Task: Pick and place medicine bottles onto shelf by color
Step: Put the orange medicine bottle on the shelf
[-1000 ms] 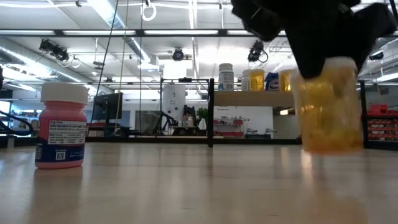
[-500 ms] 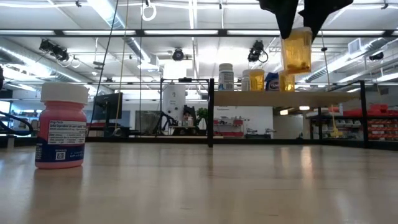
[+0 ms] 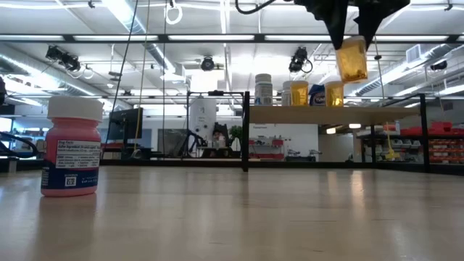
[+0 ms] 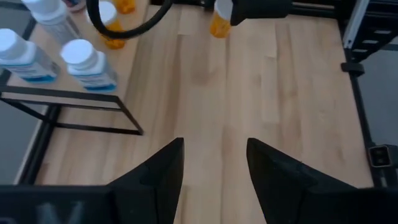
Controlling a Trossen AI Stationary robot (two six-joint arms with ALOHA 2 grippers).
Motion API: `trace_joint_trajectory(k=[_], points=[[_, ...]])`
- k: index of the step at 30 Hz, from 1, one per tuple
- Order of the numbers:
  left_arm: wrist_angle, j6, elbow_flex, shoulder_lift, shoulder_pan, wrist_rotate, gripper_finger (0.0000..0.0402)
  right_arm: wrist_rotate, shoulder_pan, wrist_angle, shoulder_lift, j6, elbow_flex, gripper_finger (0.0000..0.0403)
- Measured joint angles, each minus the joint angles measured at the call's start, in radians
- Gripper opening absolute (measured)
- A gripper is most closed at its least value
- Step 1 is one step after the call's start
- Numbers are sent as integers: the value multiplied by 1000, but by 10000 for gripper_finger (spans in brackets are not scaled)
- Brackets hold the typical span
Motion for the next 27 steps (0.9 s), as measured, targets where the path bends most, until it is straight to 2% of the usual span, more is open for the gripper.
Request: trace_joint_trajectory(k=[12,20,27], points=[[51,54,0,0,51,1,185,19,-146,0,-87,5,0,230],[51,109,0,0,52,1,187,24,-266,0,-233,-39,0,230],[117,113,0,0,69,1,184,126,-441,0,-320,-126,0,230]])
